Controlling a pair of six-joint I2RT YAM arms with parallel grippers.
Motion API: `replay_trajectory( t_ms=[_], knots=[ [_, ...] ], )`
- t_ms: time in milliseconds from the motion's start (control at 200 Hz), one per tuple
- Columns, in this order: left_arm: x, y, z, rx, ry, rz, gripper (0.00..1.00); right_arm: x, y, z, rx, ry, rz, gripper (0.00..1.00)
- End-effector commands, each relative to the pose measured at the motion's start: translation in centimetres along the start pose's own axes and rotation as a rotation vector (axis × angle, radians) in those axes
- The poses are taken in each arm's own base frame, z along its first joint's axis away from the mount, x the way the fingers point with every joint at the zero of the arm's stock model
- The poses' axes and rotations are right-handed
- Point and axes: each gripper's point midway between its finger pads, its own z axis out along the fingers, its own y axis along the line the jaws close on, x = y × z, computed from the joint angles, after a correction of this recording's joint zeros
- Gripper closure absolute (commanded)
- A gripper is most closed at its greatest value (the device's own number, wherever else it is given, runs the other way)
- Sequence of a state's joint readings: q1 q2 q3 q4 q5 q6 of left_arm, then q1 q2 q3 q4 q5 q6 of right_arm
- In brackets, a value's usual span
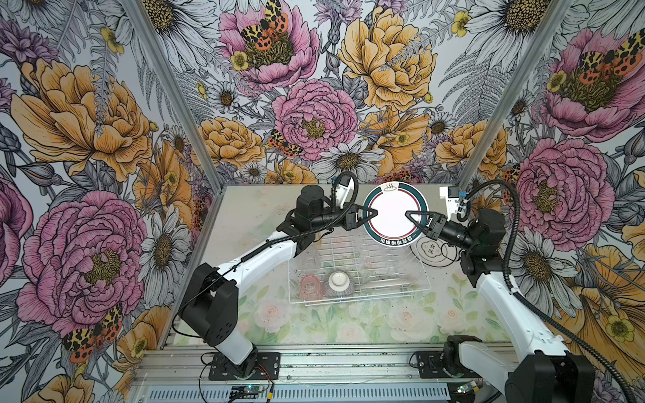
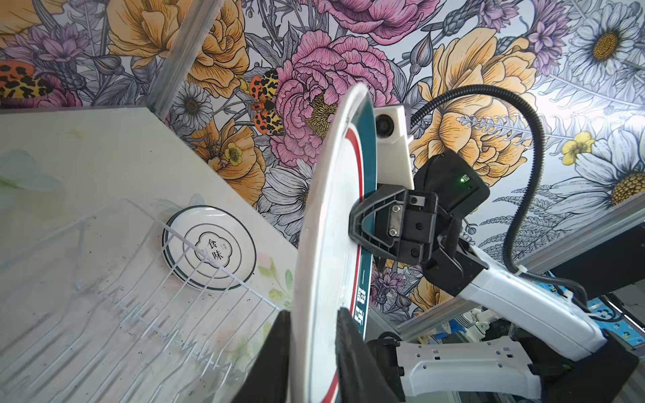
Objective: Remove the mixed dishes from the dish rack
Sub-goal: 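Carry the printed plate beside the rack with the right gripper while the left gripper releases, then lower the printed plate onto the plate stack with the right gripper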
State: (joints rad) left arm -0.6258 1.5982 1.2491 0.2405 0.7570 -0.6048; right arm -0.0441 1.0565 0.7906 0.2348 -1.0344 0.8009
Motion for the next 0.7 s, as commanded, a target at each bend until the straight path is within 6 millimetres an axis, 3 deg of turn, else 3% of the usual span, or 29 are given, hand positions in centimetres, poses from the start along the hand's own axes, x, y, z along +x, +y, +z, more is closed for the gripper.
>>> replay_trajectory(
  t_ms=[0, 135, 275, 485, 696],
  knots=[
    [0.1, 0.0, -0.1, 0.004, 0.007, 0.052, 0.67, -2.0, 2.0, -0.5, 0.015, -0.044, -0.073, 1.0],
    [0.6, 0.7, -0.4, -0.043, 0.029, 0.089, 0.55, -2.9, 1.9, -0.8, 0.062, -0.062, -0.072, 1.0],
    [1.3, 2.1, -1.5, -0.148, 0.055, 0.114, 0.53, -4.6, 0.6, -1.6, 0.132, -0.117, -0.066, 1.0],
    [1.7, 5.9, -5.9, -0.405, 0.039, 0.142, 0.53, -7.4, -1.6, -3.8, 0.237, -0.207, -0.022, 1.0],
    [2.4, 8.1, -10.2, -0.609, 0.057, 0.175, 0.53, -7.7, -5.6, -6.7, 0.394, -0.281, 0.042, 1.0]
  ],
)
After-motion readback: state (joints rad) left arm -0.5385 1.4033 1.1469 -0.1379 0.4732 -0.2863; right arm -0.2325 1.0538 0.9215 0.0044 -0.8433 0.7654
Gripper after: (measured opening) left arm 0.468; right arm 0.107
